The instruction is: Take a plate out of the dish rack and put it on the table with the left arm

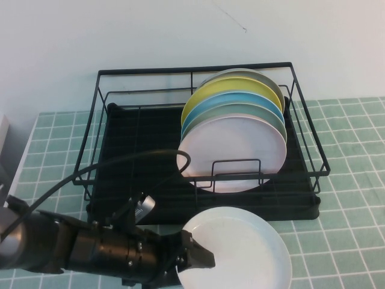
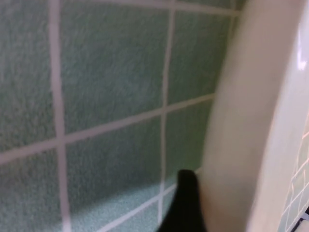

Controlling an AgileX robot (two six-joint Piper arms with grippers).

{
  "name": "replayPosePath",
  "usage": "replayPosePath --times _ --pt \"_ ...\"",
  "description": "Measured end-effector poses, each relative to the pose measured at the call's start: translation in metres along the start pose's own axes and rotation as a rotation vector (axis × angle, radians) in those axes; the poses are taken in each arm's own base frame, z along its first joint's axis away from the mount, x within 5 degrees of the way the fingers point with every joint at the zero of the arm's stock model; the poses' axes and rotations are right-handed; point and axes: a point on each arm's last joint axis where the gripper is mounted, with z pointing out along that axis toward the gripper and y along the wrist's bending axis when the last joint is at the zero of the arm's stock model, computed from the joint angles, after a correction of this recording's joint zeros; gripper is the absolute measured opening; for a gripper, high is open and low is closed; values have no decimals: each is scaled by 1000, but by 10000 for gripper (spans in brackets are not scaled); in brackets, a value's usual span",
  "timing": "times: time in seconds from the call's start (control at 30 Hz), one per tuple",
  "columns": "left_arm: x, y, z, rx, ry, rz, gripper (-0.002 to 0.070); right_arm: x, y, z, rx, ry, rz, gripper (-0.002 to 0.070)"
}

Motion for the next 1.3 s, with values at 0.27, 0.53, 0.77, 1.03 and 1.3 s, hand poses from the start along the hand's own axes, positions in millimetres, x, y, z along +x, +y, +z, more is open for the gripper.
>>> replayPosePath --times 0.27,0.53,0.77,1.03,1.3 --pt "-9 -12 -42 -114 -171 103 567 0 0 0 0 0 0 -2" --pt "-9 -19 -121 -248 -361 262 462 0 0 0 0 0 0 -2" --pt "40 -53 -184 -313 -506 619 61 0 0 0 0 0 0 -2" --pt "113 -76 -234 -350 -749 925 2 0 0 0 0 0 0 -2" --pt "146 -81 -253 -341 -916 1032 -1 0 0 0 0 0 0 -2"
